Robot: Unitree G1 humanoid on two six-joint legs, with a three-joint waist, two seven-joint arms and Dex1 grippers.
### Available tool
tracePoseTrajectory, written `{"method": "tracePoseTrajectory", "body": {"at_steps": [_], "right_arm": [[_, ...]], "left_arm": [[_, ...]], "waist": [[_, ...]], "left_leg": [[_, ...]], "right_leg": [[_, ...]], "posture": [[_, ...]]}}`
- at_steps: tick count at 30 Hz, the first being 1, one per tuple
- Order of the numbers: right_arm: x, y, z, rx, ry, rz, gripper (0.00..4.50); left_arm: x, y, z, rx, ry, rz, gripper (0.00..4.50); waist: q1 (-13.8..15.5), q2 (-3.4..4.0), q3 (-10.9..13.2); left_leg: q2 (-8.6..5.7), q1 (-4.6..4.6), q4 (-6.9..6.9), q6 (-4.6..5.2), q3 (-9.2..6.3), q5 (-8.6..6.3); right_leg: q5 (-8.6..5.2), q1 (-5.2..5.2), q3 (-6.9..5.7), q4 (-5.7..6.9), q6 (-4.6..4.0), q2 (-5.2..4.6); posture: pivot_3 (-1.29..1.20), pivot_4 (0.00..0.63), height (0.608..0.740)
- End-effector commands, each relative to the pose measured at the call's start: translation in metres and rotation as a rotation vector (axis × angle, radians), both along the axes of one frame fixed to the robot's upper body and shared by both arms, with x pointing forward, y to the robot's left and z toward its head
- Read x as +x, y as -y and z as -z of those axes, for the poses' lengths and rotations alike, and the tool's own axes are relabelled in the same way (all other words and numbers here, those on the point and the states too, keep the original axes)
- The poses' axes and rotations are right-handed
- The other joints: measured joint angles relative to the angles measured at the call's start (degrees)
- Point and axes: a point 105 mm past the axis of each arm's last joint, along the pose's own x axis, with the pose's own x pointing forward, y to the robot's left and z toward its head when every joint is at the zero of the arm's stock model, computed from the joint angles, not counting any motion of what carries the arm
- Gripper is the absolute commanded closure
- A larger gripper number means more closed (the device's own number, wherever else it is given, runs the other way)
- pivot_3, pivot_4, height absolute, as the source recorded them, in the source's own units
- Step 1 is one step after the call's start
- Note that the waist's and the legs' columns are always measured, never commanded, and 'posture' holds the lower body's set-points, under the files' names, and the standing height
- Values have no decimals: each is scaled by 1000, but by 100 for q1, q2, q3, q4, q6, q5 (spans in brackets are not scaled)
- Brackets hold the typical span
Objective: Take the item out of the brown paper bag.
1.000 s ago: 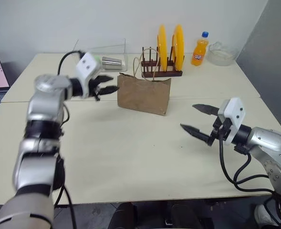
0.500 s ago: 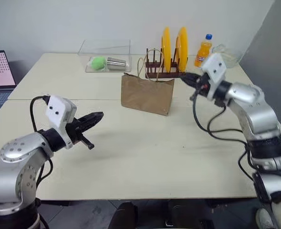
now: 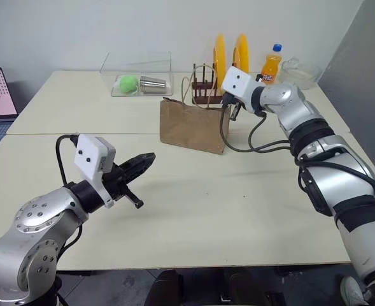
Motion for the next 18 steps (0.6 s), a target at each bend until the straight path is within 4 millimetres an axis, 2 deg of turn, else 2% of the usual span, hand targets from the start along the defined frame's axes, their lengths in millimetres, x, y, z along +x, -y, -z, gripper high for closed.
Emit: {"method": "tracePoseTrajectory", "body": {"at_steps": [1, 10, 18], "right_arm": [[1, -6, -14, -69, 62, -11, 4454], [2, -16, -15, -103, 80, -3, 4454], [-4, -24, 5, -176, 2, -64, 4454]], "left_arm": [[-4, 2, -5, 20, 39, 17, 4500], [-5, 0, 0, 36, 39, 25, 4500], [-9, 4, 6, 78, 27, 72, 4500]], "waist": [[-1, 0, 0], [-11, 4, 2], [-13, 7, 3]], "left_leg": [[0, 0, 0, 0, 0, 0], [0, 1, -3, -2, -2, 1], [0, 1, -6, 0, -2, 0]], "right_leg": [[0, 0, 0, -1, 0, 0], [-1, -3, -1, 2, -3, 0], [-1, -4, -1, 1, -3, 0]], "posture": [[0, 150, 740], [0, 150, 740], [0, 150, 740]]}}
